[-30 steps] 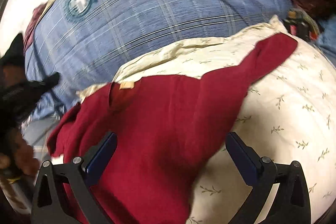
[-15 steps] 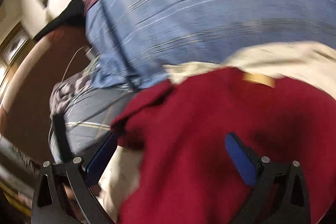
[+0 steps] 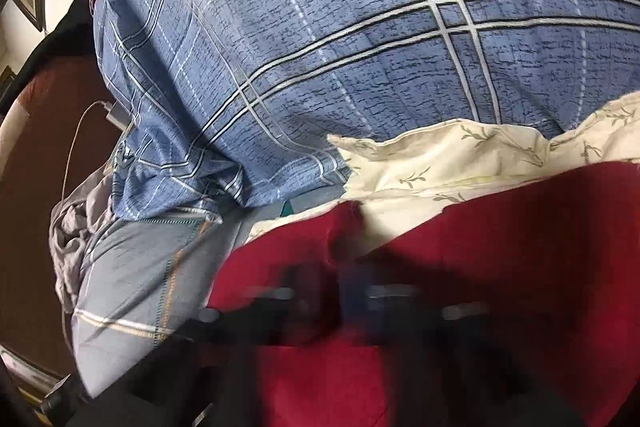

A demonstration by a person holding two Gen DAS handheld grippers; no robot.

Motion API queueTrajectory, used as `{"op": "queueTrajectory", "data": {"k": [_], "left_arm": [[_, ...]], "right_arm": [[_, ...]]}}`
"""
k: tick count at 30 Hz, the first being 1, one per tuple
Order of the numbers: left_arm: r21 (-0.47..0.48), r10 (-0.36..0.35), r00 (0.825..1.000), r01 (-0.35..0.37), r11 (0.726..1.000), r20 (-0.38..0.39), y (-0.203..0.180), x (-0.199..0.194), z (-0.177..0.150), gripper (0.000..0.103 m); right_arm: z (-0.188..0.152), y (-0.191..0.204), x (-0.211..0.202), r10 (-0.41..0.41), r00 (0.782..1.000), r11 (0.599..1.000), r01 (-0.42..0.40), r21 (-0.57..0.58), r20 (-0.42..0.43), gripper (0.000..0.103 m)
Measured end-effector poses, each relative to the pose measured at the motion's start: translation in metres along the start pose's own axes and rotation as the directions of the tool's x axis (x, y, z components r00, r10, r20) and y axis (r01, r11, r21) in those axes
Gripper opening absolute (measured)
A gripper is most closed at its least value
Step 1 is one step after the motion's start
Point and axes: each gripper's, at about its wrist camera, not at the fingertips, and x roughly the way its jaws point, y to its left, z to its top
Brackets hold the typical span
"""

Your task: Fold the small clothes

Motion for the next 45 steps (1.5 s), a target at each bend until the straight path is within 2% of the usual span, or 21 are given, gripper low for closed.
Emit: {"op": "queueTrajectory", "data": {"k": [4,6,9,12,13,17,23,25,27,28,29,30,31,32,34,35,37,39,41,44,45], "left_arm": [[0.055,-0.141,0.982,0.135,0.989,0.124,-0.010,-0.040,-0.001,0.045],[0.112,-0.156,0.963,0.135,0.985,0.218,-0.019,-0.063,-0.005,0.046],[0.110,-0.192,0.948,0.169,0.980,0.252,-0.015,-0.076,-0.008,0.046],[0.042,-0.258,0.939,0.255,0.966,0.228,0.002,-0.076,-0.009,0.048],[0.028,-0.256,0.941,0.256,0.966,0.222,0.011,-0.080,-0.010,0.049],[0.023,-0.215,0.959,0.215,0.976,0.186,0.008,-0.067,-0.003,0.050],[0.131,-0.223,0.967,0.207,0.970,0.126,-0.024,-0.066,-0.007,0.050],[0.159,-0.213,0.971,0.194,0.968,0.112,-0.031,-0.060,-0.009,0.050],[0.188,-0.175,0.981,0.158,0.969,0.079,-0.038,-0.049,-0.010,0.050],[0.196,-0.134,0.989,0.120,0.973,0.061,-0.040,-0.042,-0.011,0.050],[0.202,-0.097,0.994,0.087,0.976,0.041,-0.041,-0.036,-0.011,0.050],[0.204,-0.062,0.998,0.058,0.977,0.014,-0.041,-0.029,-0.012,0.050],[0.198,-0.041,0.999,0.042,0.979,-0.011,-0.040,-0.022,-0.012,0.050],[0.189,-0.035,0.999,0.039,0.981,-0.027,-0.039,-0.019,-0.011,0.050],[0.162,-0.048,0.998,0.053,0.985,-0.038,-0.036,-0.017,-0.008,0.050],[0.160,-0.049,0.998,0.055,0.986,-0.039,-0.036,-0.017,-0.007,0.050],[0.165,-0.044,0.998,0.051,0.985,-0.041,-0.039,-0.016,-0.006,0.050],[0.170,-0.040,0.998,0.046,0.984,-0.039,-0.039,-0.014,-0.007,0.050],[0.172,-0.028,0.999,0.035,0.984,-0.040,-0.039,-0.012,-0.007,0.050],[0.160,-0.032,0.999,0.039,0.986,-0.042,-0.036,-0.009,-0.005,0.050],[0.153,-0.037,0.998,0.043,0.987,-0.041,-0.035,-0.009,-0.003,0.050]], "right_arm": [[-0.003,0.000,-0.063,0.036,0.996,0.996,-0.029,-0.079,0.086,0.007],[-0.005,-0.005,-0.097,0.039,0.991,0.995,-0.027,-0.095,0.129,0.007],[-0.012,-0.025,-0.150,0.041,0.980,0.998,-0.029,-0.063,0.196,0.007],[-0.019,-0.051,-0.201,-0.059,0.959,0.995,0.078,-0.058,0.278,0.007],[-0.028,-0.066,-0.222,-0.136,0.938,0.986,0.158,-0.044,0.319,0.007],[-0.056,-0.122,-0.251,-0.285,0.912,0.958,0.279,0.062,0.295,0.007],[-0.082,-0.166,-0.249,-0.405,0.886,0.914,0.385,0.126,0.227,0.007],[-0.083,-0.169,-0.246,-0.455,0.864,0.890,0.437,0.129,0.217,0.008],[-0.084,-0.167,-0.247,-0.505,0.836,0.863,0.486,0.138,0.215,0.014],[-0.082,-0.162,-0.252,-0.553,0.802,0.833,0.534,0.142,0.228,0.020],[-0.080,-0.155,-0.258,-0.573,0.779,0.819,0.555,0.144,0.254,0.037],[-0.080,-0.147,-0.263,-0.566,0.774,0.823,0.550,0.142,0.283,0.046],[-0.079,-0.138,-0.265,-0.547,0.775,0.834,0.535,0.132,0.317,0.056],[-0.075,-0.124,-0.265,-0.502,0.790,0.859,0.503,0.095,0.352,0.057],[-0.064,-0.089,-0.241,-0.361,0.869,0.913,0.403,-0.061,0.338,0.064],[-0.058,-0.076,-0.225,-0.302,0.904,0.927,0.353,-0.129,0.302,0.071],[-0.045,-0.046,-0.180,-0.154,0.968,0.946,0.203,-0.254,0.199,0.072],[-0.033,-0.026,-0.132,-0.100,0.988,0.930,0.136,-0.340,0.121,0.072],[-0.026,-0.019,-0.092,-0.114,0.992,0.912,0.129,-0.390,0.060,0.072],[-0.023,-0.023,-0.045,-0.128,0.989,0.905,0.087,-0.417,-0.071,0.071],[-0.026,-0.023,-0.036,-0.156,0.984,0.889,0.100,-0.447,-0.090,0.063]]}}
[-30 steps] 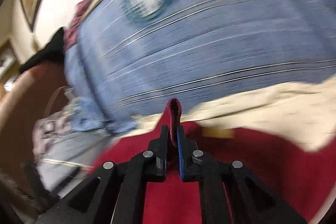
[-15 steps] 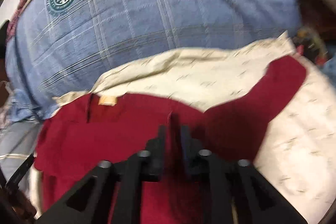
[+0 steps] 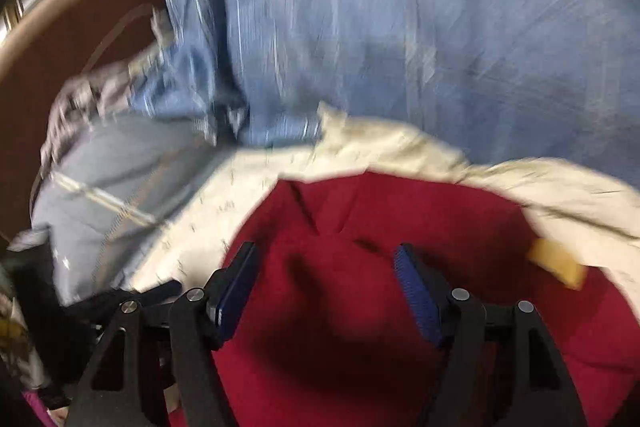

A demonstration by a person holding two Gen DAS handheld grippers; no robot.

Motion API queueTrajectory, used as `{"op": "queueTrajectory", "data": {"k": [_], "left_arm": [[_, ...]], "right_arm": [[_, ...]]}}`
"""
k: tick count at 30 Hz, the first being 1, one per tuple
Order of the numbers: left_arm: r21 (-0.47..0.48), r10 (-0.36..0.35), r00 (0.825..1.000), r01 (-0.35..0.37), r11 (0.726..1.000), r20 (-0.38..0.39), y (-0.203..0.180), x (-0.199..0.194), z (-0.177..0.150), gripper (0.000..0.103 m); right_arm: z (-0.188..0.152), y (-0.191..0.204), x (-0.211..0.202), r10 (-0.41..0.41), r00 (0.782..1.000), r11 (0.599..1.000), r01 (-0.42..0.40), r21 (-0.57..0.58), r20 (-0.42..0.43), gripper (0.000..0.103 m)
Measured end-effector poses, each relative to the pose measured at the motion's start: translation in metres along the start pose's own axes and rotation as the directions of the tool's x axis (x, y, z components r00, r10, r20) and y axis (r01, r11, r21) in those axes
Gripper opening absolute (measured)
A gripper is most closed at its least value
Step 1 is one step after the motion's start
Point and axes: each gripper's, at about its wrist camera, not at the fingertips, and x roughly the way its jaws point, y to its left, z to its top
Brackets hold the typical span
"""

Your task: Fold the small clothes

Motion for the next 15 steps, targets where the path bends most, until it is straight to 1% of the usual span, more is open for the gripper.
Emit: {"op": "queueTrajectory", "data": {"k": [1,2,4,5,6,7,9,10,11,12,13,14,15], "left_arm": [[-0.005,-0.002,1.000,0.002,1.000,0.003,0.001,-0.001,0.001,0.050],[-0.006,-0.005,1.000,0.005,1.000,0.007,0.001,-0.002,0.003,0.050],[-0.007,-0.008,1.000,0.008,1.000,0.029,0.001,-0.005,0.006,0.050],[-0.010,-0.007,0.999,0.007,1.000,0.038,0.001,-0.005,0.008,0.050],[-0.012,-0.014,0.999,0.014,1.000,0.045,0.000,-0.006,0.009,0.050],[-0.015,-0.028,0.998,0.029,0.999,0.056,-0.001,-0.007,0.011,0.050],[-0.013,-0.054,0.995,0.056,0.998,0.084,-0.003,-0.013,0.010,0.050],[-0.004,-0.068,0.993,0.069,0.998,0.095,-0.004,-0.015,0.009,0.050],[0.008,-0.080,0.991,0.080,0.997,0.104,-0.007,-0.019,0.008,0.050],[0.023,-0.096,0.989,0.094,0.995,0.116,-0.009,-0.022,0.007,0.051],[0.040,-0.114,0.985,0.110,0.993,0.131,-0.013,-0.026,0.006,0.053],[0.056,-0.131,0.982,0.125,0.991,0.139,-0.015,-0.028,0.006,0.058],[0.077,-0.160,0.977,0.150,0.986,0.144,-0.020,-0.030,0.005,0.062]], "right_arm": [[-0.004,0.006,0.002,-0.064,0.998,0.997,0.063,-0.053,-0.011,0.024],[-0.004,0.009,0.003,-0.112,0.994,0.990,0.110,-0.092,-0.017,0.007],[-0.005,0.011,-0.006,-0.120,0.993,0.990,0.120,-0.075,0.013,0.007],[-0.004,0.010,-0.007,-0.137,0.990,0.988,0.139,-0.067,0.032,0.007],[-0.003,0.011,-0.005,-0.180,0.982,0.981,0.184,-0.067,0.057,0.007],[-0.004,0.010,-0.001,-0.208,0.977,0.976,0.211,-0.061,0.056,0.007],[-0.006,0.009,0.007,-0.199,0.979,0.979,0.200,-0.029,0.035,0.008],[-0.008,0.007,0.004,-0.189,0.981,0.982,0.189,-0.003,0.041,0.013],[-0.008,0.005,-0.002,-0.174,0.984,0.985,0.173,0.023,0.049,0.014],[-0.012,0.002,-0.014,-0.147,0.987,0.988,0.144,0.062,0.058,0.017],[-0.020,-0.003,-0.031,-0.116,0.991,0.988,0.108,0.111,0.072,0.027],[-0.032,-0.009,-0.049,-0.095,0.991,0.986,0.081,0.146,0.093,0.040],[-0.037,-0.010,-0.059,-0.095,0.990,0.985,0.078,0.155,0.101,0.047]]}}
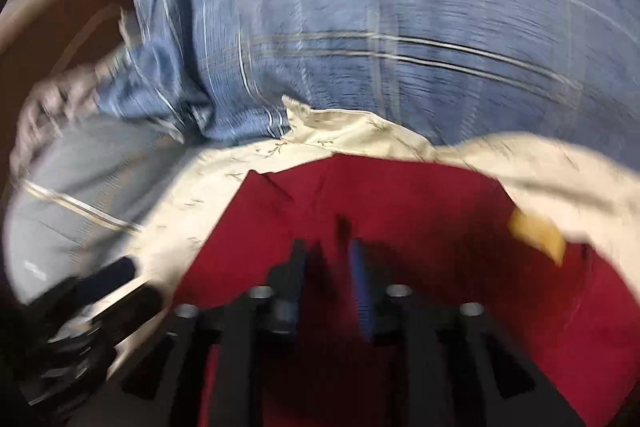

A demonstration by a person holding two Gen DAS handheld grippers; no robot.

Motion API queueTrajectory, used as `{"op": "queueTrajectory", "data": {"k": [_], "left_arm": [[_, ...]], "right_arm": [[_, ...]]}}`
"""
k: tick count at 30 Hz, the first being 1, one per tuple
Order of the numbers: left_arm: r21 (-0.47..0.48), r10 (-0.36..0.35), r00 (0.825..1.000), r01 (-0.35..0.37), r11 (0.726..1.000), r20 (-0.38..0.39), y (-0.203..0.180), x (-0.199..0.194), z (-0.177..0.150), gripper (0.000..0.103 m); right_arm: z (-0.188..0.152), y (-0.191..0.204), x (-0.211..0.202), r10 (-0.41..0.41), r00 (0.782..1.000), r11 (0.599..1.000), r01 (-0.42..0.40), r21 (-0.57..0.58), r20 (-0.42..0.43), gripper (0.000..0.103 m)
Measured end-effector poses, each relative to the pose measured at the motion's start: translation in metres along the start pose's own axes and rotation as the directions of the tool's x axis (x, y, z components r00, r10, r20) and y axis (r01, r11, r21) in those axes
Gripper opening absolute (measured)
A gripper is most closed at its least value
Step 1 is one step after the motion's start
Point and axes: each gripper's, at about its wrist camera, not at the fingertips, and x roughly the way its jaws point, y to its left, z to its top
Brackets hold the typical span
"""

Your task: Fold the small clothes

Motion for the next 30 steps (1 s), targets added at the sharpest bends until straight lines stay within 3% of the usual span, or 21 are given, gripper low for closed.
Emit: {"op": "queueTrajectory", "data": {"k": [1,2,4,6,9,11,14,18,19,23,27,30], "left_arm": [[0.007,-0.016,1.000,0.016,1.000,0.002,-0.003,-0.001,0.000,0.062],[0.013,-0.032,0.999,0.032,0.999,0.003,-0.006,-0.001,-0.001,0.062],[0.028,-0.050,0.999,0.050,0.998,-0.018,-0.012,0.005,-0.005,0.062],[0.053,-0.009,0.997,0.013,0.999,-0.083,-0.014,0.019,-0.009,0.063],[0.058,0.027,0.985,-0.017,0.998,-0.173,-0.008,0.037,-0.017,0.065],[0.027,0.013,0.987,-0.009,1.000,-0.160,-0.002,0.035,-0.017,0.067],[0.005,0.013,0.989,-0.012,1.000,-0.145,0.003,0.028,-0.016,0.066],[-0.003,0.002,0.995,-0.002,1.000,-0.100,0.002,0.014,-0.018,0.065],[0.001,-0.002,0.996,0.003,1.000,-0.087,0.000,0.012,-0.019,0.065],[-0.001,-0.022,0.999,0.022,1.000,-0.033,0.001,0.004,-0.020,0.065],[-0.019,-0.030,0.999,0.029,0.999,-0.029,0.002,0.002,-0.021,0.066],[-0.009,-0.038,0.999,0.038,0.999,-0.021,-0.002,0.000,-0.021,0.065]], "right_arm": [[-0.011,-0.007,-0.014,-0.020,1.000,1.000,0.020,0.001,0.006,0.056],[-0.018,-0.010,-0.020,-0.044,0.999,0.999,0.044,-0.003,0.003,0.059],[-0.041,-0.029,-0.030,-0.130,0.991,0.992,0.130,-0.006,-0.040,0.059],[-0.057,-0.048,-0.029,-0.166,0.982,0.986,0.168,0.013,-0.086,0.057],[-0.065,-0.058,-0.050,-0.142,0.988,0.987,0.145,0.063,-0.058,0.057],[-0.066,-0.066,-0.069,-0.141,0.990,0.985,0.143,0.102,-0.027,0.057],[-0.063,-0.084,-0.092,-0.249,0.968,0.959,0.240,0.151,0.044,0.065],[-0.066,-0.125,-0.080,-0.345,0.938,0.919,0.345,0.188,-0.037,0.060],[-0.072,-0.138,-0.076,-0.317,0.946,0.918,0.323,0.230,-0.065,0.057],[-0.076,-0.134,-0.100,-0.269,0.963,0.932,0.263,0.251,-0.009,0.060],[-0.076,-0.153,-0.130,-0.301,0.953,0.916,0.278,0.288,0.040,0.065],[-0.077,-0.186,-0.149,-0.352,0.936,0.870,0.318,0.376,0.021,0.067]]}}
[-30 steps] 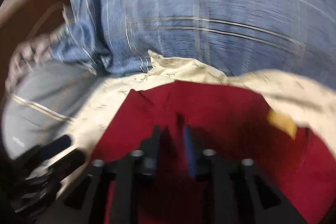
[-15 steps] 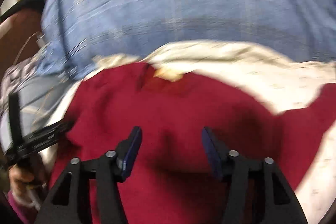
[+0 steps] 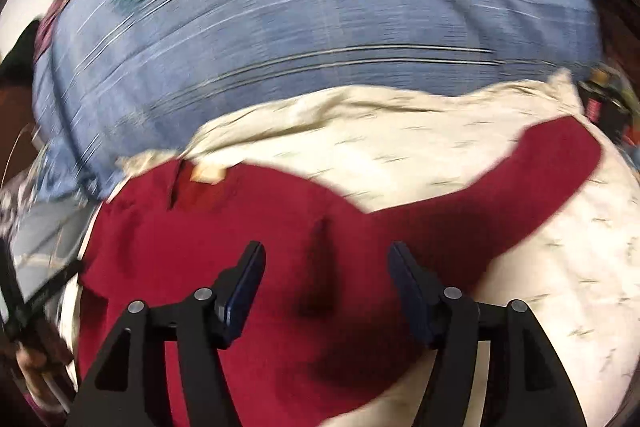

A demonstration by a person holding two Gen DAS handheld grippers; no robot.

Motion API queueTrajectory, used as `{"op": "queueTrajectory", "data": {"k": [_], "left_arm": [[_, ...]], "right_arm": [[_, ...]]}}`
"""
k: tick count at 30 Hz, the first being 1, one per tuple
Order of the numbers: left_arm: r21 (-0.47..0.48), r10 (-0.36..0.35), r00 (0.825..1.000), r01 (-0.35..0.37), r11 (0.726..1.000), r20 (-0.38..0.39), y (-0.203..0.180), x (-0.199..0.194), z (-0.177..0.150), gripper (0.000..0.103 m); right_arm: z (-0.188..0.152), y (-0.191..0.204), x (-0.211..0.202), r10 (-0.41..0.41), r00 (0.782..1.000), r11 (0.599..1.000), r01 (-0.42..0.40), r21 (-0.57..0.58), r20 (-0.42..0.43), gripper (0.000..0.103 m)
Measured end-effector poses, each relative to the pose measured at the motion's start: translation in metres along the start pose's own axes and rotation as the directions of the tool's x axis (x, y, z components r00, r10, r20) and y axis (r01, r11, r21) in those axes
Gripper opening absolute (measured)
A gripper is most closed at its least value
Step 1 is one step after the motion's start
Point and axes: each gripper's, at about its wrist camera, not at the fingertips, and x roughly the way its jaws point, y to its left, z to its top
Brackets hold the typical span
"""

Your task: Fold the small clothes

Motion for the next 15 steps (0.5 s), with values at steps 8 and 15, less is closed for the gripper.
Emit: {"op": "queueTrajectory", "data": {"k": [8,15], "left_arm": [[0.082,0.003,1.000,-0.003,0.997,0.001,-0.020,0.000,-0.002,0.066],[0.117,0.025,1.000,-0.025,0.993,0.001,-0.035,0.010,-0.004,0.066]], "right_arm": [[-0.015,0.016,-0.006,0.178,0.984,0.984,-0.178,-0.002,0.027,0.069],[-0.036,0.079,0.011,0.235,0.972,0.950,-0.226,-0.214,0.015,0.067]]}}
